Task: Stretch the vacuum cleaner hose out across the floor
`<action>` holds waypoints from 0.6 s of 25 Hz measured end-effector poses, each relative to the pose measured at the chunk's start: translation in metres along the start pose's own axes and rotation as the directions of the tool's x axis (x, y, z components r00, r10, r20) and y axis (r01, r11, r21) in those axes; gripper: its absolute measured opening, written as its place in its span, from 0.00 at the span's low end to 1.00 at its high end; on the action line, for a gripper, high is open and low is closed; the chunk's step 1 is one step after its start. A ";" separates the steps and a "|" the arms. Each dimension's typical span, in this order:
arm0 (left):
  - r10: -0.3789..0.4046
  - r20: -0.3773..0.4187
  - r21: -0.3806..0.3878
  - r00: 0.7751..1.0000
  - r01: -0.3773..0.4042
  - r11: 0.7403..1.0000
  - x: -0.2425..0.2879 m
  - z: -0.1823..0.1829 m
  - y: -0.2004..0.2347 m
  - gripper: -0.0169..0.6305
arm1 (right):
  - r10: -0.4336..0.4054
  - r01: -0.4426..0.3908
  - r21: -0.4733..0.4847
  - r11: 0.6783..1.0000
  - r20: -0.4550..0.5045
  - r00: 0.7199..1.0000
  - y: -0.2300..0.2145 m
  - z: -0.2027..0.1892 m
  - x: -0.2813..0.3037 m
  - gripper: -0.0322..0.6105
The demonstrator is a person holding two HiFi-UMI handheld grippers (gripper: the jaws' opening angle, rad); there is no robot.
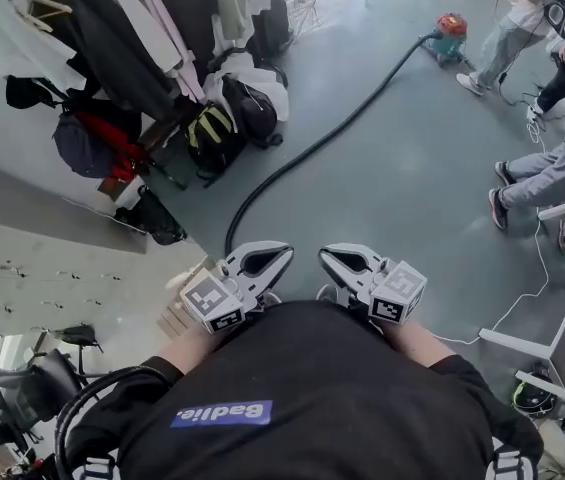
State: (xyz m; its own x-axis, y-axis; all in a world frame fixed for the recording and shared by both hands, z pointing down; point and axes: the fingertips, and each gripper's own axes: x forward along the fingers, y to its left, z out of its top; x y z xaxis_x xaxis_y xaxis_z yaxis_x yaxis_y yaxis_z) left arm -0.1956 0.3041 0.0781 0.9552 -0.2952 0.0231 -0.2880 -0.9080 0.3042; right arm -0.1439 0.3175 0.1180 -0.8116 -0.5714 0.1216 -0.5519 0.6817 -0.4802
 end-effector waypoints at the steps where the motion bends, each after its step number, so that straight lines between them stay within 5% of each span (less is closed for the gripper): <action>1: 0.002 0.004 0.000 1.000 -0.002 1.000 0.001 0.003 0.000 0.04 | 0.001 -0.001 -0.017 1.000 0.001 1.000 0.002 0.002 0.002 0.06; 15: 0.030 0.010 0.039 1.000 -0.030 0.999 -0.003 0.006 -0.007 0.04 | 0.086 -0.086 -0.143 0.986 -0.011 0.996 0.033 0.030 0.025 0.06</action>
State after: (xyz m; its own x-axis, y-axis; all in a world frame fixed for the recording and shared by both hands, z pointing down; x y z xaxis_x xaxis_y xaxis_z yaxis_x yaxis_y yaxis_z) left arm -0.1972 0.3097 0.0699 0.9454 -0.3253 0.0222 -0.3192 -0.9096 0.2658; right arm -0.1766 0.3117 0.0796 -0.8580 -0.5058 0.0895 -0.5014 0.7868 -0.3599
